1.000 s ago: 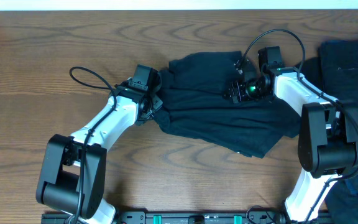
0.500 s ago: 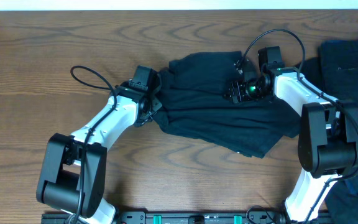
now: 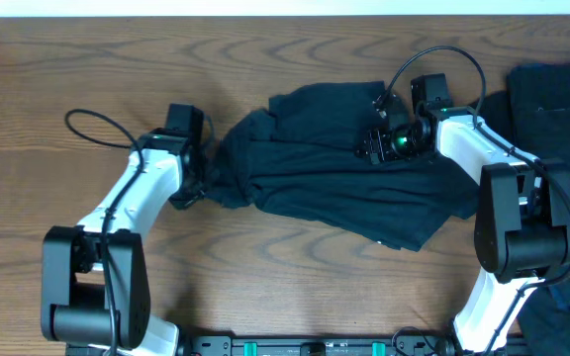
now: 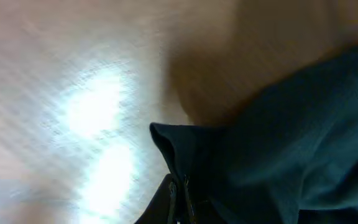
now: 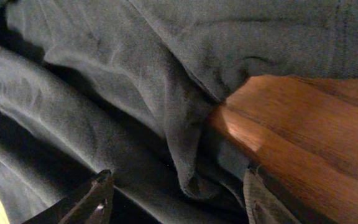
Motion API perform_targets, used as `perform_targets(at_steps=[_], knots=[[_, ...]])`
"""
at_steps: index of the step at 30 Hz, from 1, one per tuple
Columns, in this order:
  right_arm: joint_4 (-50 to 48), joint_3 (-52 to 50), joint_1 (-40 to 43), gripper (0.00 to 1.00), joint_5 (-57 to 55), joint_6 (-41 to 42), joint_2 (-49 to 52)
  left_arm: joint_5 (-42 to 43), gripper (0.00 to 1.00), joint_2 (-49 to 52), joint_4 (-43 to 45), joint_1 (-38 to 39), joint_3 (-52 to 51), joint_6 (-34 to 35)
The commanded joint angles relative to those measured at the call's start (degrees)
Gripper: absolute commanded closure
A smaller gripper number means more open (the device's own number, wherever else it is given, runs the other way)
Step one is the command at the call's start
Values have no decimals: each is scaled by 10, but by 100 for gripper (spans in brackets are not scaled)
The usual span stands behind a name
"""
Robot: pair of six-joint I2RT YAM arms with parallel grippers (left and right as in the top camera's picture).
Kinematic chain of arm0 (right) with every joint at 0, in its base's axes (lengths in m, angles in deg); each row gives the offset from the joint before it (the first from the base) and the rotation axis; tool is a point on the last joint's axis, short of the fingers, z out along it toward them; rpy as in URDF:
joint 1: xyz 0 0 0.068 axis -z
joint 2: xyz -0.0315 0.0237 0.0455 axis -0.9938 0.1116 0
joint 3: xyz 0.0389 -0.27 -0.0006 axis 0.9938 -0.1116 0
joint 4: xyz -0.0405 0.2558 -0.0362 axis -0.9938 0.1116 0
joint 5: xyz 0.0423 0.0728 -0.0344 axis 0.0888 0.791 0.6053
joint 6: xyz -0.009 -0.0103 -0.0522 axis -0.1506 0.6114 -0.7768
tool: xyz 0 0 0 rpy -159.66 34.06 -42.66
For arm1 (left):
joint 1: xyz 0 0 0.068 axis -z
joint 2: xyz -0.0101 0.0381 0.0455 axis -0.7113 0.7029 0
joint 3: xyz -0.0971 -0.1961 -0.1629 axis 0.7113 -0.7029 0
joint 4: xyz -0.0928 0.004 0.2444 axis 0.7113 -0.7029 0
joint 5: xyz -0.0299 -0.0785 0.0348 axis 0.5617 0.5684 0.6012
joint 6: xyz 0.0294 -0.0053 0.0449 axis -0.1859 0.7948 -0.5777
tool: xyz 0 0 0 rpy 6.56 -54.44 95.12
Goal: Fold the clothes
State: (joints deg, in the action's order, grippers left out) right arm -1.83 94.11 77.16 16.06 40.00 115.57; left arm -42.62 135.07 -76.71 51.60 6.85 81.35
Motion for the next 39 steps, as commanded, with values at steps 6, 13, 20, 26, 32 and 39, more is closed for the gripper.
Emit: perform_targets(at_steps=[6, 13, 20, 26, 32, 39], knots=[[2, 6, 4, 35, -15, -7, -8, -109, 94, -9, -61, -12, -6, -34], [3, 6, 4, 34, -15, -7, -8, -113, 94, -9, -82, -12, -6, -34], [2, 6, 4, 34, -15, -7, -8, -153, 94, -9, -117, -12, -6, -34], [2, 6, 4, 34, -15, -7, -8, -153, 92, -9, -146, -12, -6, -33], [2, 6, 4, 34, -15, -7, -8, -154, 70, -9, -174, -12, -6, -36], [-1, 6, 4, 34, -15, -7, -8, -160, 32, -9, -175, -12, 14, -71]])
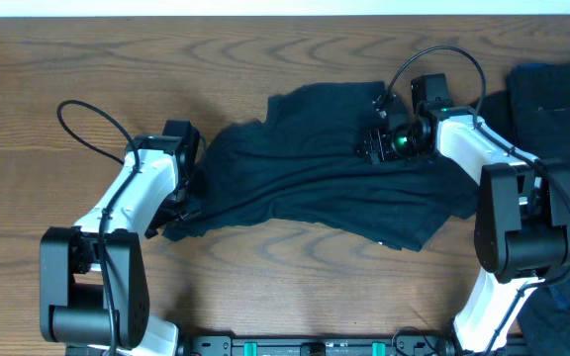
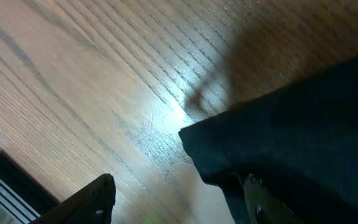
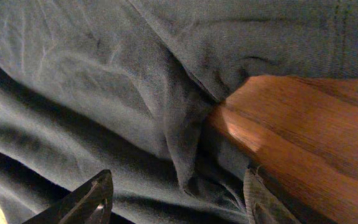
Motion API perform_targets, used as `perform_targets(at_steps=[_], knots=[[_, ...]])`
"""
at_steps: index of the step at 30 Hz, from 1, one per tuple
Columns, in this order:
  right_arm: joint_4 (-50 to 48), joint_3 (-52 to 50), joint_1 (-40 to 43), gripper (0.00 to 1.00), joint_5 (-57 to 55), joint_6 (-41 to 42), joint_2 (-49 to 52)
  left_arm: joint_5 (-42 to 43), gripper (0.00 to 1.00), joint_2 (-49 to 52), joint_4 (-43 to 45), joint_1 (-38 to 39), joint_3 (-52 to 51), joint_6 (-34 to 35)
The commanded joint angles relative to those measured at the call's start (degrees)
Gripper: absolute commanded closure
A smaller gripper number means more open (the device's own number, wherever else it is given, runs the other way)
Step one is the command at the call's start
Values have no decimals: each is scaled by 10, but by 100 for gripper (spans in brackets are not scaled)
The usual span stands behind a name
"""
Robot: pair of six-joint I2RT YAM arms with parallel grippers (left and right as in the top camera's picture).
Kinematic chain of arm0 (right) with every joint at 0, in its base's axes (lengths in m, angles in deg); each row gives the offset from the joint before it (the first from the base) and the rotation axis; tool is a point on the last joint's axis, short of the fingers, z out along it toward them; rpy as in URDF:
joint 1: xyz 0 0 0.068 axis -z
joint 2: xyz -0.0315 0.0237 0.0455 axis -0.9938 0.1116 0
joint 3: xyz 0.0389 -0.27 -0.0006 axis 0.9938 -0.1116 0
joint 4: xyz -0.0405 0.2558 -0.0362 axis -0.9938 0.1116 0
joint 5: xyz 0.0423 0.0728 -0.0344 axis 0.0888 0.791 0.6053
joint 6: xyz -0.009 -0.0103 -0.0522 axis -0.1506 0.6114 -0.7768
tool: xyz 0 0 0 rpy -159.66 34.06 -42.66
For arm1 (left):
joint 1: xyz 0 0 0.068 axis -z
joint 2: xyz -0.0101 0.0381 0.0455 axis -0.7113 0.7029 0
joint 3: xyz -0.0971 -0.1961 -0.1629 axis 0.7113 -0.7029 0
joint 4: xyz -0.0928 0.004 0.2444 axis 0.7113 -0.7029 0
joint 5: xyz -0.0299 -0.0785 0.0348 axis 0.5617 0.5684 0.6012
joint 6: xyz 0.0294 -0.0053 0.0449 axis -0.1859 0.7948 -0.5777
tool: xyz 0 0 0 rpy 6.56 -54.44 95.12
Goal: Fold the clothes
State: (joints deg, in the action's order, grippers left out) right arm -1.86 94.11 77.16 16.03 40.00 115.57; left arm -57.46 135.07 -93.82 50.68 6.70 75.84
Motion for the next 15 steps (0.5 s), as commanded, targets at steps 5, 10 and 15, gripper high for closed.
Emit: perform_targets(at_steps=[5, 10, 15], knots=[[-1, 6, 4, 35, -14, -7, -8, 45, 73, -7, 24, -3, 26, -56], [1, 6, 4, 34, -14, -7, -8, 181, 93, -7, 90, -3, 8, -131], [2, 6, 4, 34, -14, -7, -8, 178, 93, 2, 98, -3, 0, -131]])
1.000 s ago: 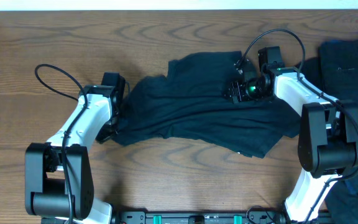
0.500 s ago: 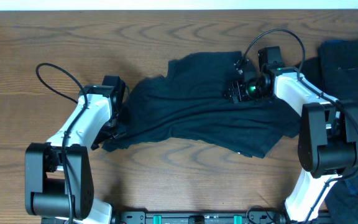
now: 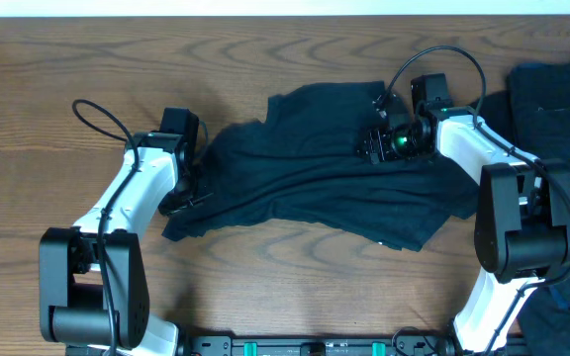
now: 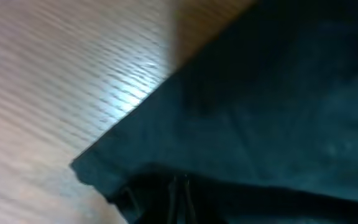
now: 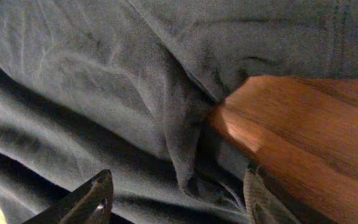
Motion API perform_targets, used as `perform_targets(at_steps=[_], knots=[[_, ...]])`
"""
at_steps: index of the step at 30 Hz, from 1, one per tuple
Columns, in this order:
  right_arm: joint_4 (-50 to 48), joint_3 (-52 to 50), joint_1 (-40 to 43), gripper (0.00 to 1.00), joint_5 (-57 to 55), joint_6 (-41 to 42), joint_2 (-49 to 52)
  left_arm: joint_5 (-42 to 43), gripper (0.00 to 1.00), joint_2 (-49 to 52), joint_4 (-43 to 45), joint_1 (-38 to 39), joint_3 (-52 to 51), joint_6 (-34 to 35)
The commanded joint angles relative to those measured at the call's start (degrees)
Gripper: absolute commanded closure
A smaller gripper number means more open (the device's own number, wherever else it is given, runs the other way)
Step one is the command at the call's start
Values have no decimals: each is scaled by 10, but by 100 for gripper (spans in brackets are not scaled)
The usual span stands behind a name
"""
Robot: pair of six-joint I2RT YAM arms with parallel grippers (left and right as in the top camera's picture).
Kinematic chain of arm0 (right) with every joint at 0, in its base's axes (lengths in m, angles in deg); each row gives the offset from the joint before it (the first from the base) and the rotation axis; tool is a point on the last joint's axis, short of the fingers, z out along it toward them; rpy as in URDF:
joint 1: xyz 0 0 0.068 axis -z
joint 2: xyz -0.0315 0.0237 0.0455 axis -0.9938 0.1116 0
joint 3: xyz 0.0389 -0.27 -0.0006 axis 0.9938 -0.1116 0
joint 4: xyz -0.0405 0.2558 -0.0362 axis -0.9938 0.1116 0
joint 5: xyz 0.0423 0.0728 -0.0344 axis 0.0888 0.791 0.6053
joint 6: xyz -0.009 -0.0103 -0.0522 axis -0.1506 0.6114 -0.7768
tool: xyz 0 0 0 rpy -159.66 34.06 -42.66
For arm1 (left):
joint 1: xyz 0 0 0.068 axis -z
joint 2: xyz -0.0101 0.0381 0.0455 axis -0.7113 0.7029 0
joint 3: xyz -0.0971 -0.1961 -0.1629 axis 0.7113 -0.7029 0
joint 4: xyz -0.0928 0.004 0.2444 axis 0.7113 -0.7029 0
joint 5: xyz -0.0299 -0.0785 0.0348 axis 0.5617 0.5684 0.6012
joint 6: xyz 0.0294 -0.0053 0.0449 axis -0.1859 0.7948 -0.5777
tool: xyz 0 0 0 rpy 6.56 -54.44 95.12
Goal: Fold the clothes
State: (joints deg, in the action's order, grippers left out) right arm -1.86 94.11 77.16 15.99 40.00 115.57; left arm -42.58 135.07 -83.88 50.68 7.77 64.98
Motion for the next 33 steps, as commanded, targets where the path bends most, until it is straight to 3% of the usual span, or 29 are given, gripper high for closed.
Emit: perform_targets(at_steps=[1, 12, 21, 27, 33], knots=[[3, 6, 4, 34, -14, -7, -8, 29, 93, 7, -2, -3, -10, -22], [3, 6, 4, 34, -14, -7, -8, -2, 93, 85, 30, -3, -10, -22], [3, 6, 4, 34, -14, -7, -8, -64, 93, 139, 168, -3, -10, -23], [3, 6, 4, 34, -27, -7, -8, -68, 92, 142, 235, -3, -10, -88], [2, 6, 4, 34, -27, -7, -8, -68, 92, 127, 236, -3, -9, -91]])
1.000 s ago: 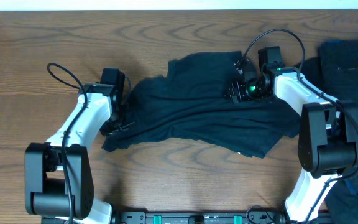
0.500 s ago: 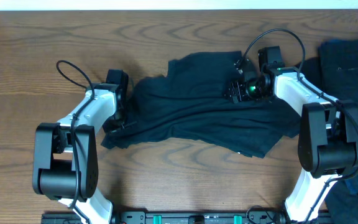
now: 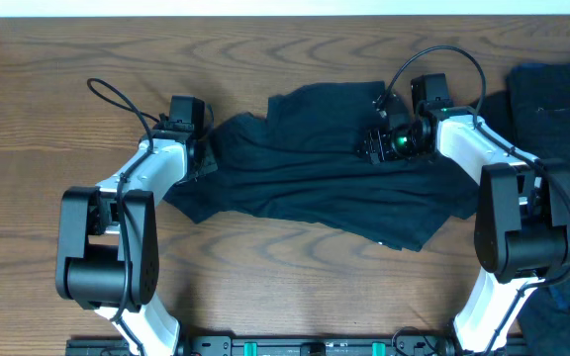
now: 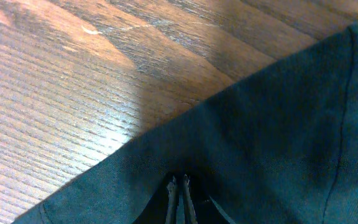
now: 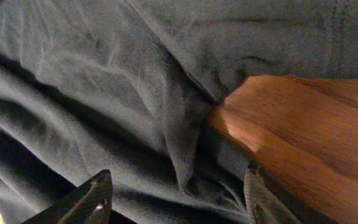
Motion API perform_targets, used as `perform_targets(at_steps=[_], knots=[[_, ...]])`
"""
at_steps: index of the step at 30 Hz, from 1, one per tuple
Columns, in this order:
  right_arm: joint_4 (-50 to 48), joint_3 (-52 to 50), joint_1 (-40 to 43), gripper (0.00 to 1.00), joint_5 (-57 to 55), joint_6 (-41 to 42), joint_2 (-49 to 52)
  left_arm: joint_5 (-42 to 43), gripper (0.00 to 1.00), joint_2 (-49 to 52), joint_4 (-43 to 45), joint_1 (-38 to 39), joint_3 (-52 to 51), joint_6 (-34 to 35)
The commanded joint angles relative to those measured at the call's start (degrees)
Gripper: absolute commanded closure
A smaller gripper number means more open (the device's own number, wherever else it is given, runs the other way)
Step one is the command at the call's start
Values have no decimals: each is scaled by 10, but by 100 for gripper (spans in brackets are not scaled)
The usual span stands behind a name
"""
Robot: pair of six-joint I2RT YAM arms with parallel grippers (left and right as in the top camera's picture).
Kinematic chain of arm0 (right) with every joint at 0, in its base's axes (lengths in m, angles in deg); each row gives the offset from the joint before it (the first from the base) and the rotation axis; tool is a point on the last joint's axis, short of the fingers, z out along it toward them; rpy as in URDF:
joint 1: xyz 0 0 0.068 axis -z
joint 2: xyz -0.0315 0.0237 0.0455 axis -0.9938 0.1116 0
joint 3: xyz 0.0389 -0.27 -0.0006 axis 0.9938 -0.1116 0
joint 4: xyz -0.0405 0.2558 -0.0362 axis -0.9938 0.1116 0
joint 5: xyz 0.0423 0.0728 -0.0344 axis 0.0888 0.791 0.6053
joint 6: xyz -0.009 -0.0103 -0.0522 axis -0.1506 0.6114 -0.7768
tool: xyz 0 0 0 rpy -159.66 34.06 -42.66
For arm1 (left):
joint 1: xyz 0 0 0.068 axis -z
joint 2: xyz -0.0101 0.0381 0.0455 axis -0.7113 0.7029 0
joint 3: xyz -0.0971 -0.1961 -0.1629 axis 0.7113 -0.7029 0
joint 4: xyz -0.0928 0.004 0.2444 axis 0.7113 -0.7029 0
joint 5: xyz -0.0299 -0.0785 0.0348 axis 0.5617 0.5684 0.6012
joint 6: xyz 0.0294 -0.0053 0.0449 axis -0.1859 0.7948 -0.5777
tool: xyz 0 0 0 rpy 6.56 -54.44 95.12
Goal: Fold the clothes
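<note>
A dark navy garment [image 3: 325,178] lies spread and wrinkled across the middle of the wooden table [image 3: 265,297]. My left gripper [image 3: 198,163] is at its upper left edge, shut on the cloth; in the left wrist view the closed fingertips [image 4: 179,186] pinch the dark fabric [image 4: 278,137]. My right gripper [image 3: 376,146] rests on the garment's upper right part, open, with folds of cloth [image 5: 135,93] between its spread fingers [image 5: 92,199] and bare wood [image 5: 303,137] beside.
More dark clothing [image 3: 557,89] lies at the table's right edge, behind my right arm. Cables loop above both wrists. The table's back edge runs along the top of the overhead view.
My left gripper, shut on the cloth's left edge, has moved up and slightly right toward the far side, drawing that edge with it. The right gripper has not moved.
The garment's left end was bunched, with my left gripper shut on it. Then that gripper stood open lower left and the cloth lay stretched out. Then it was shut on the edge again, and now holds it farther back.
</note>
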State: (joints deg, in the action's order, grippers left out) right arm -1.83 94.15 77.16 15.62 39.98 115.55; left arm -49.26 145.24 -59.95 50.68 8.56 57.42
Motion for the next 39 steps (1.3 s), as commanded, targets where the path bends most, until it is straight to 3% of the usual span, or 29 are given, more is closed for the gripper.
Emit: perform_targets(at_steps=[1, 7, 13, 16, 23, 25, 27, 39], knots=[[2, 5, 4, 34, -23, -7, -8, -1, 92, 15, -8, -3, -15, -15], [0, 9, 4, 37, -23, 7, -16, 10, 92, -77, -51, -3, 5, -15], [4, 51, 4, 36, -23, 11, -66, 81, 86, -189, -54, -3, 5, -18], [10, 76, 5, 35, -37, 34, -101, 109, 94, -200, -45, -3, 5, -44], [29, 82, 20, 28, -153, 64, -160, 181, 94, -129, 58, -3, 5, -121], [43, 82, 28, 19, -174, 64, -164, 206, 94, -101, 90, -2, 5, -123], [59, 82, 35, 1, -178, 63, -164, 226, 94, -73, 120, 0, 5, -132], [93, 81, 43, 1, -179, 64, -158, 227, 94, 48, 182, 2, 5, -139]])
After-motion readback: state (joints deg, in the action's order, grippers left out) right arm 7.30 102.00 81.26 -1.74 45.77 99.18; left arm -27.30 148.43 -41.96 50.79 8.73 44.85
